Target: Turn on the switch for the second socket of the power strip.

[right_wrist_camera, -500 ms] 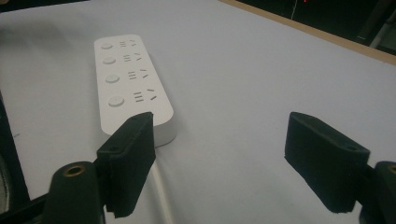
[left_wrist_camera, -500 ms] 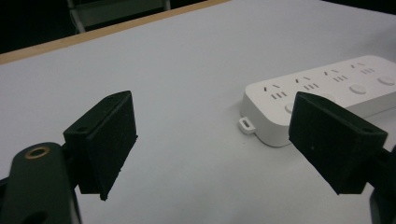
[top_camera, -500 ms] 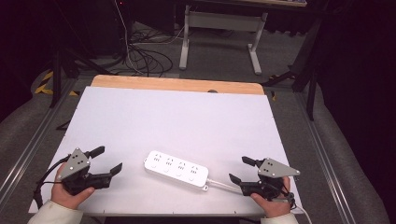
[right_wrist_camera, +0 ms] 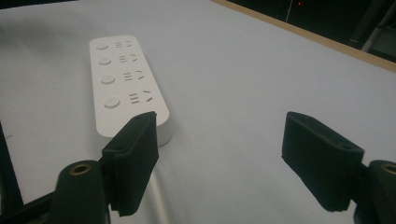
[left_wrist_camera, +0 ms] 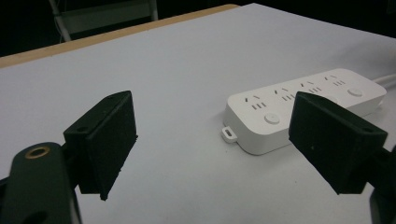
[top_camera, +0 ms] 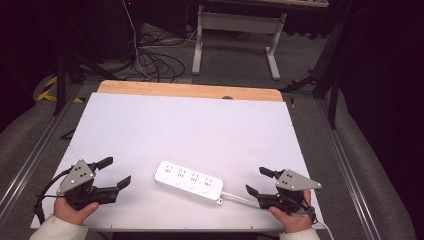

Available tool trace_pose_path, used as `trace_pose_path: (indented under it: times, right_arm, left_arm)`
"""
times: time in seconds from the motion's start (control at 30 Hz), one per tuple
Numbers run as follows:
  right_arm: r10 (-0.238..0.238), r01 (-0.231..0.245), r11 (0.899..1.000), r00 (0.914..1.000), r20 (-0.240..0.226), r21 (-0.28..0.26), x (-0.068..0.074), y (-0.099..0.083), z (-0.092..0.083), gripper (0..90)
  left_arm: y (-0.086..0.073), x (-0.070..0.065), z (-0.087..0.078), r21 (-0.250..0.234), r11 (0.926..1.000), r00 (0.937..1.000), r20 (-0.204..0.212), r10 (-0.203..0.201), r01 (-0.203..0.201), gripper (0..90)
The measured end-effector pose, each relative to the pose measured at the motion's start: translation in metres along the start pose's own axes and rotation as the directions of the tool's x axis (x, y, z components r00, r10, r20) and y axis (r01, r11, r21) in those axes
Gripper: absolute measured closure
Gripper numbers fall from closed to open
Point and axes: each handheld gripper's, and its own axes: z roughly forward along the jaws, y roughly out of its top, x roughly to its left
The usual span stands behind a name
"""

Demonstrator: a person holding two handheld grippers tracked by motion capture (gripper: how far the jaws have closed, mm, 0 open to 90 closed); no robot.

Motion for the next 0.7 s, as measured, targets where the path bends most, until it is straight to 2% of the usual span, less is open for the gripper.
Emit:
trace_pose_path:
  times: [0.2, 0.23, 0.43, 0.47, 0.7]
  right_arm:
    - [-0.008, 0.008, 1.0, 1.0, -0.004, -0.002, 0.0, 0.001, 0.0, 30.3]
    - [-0.009, 0.009, 1.0, 0.9999, -0.012, 0.011, 0.0, 0.001, 0.0, 32.8]
    - [-0.002, 0.002, 1.0, 0.9996, -0.027, 0.024, 0.001, 0.004, 0.001, 33.2]
    - [-0.008, 0.009, 1.0, 0.9995, -0.031, 0.03, 0.002, 0.008, 0.0, 36.3]
    - [-0.013, 0.015, 0.998, 0.9991, -0.039, 0.067, 0.007, 0.027, 0.001, 42.6]
  left_arm:
    - [0.001, -0.002, -0.001, 0.012, 0.9988, 0.9985, -0.026, 0.048, -0.048, 15.6]
    - [0.001, -0.002, -0.002, 0.01, 0.9992, 0.9989, -0.023, 0.04, -0.04, 15.6]
    - [0.002, -0.002, -0.002, 0.008, 0.9995, 0.9992, -0.027, 0.03, -0.03, 15.0]
    - [0.001, -0.002, -0.002, 0.008, 0.9996, 0.9993, -0.027, 0.027, -0.027, 15.0]
    - [0.001, -0.002, -0.002, 0.012, 0.9996, 0.9991, -0.034, 0.024, -0.023, 15.0]
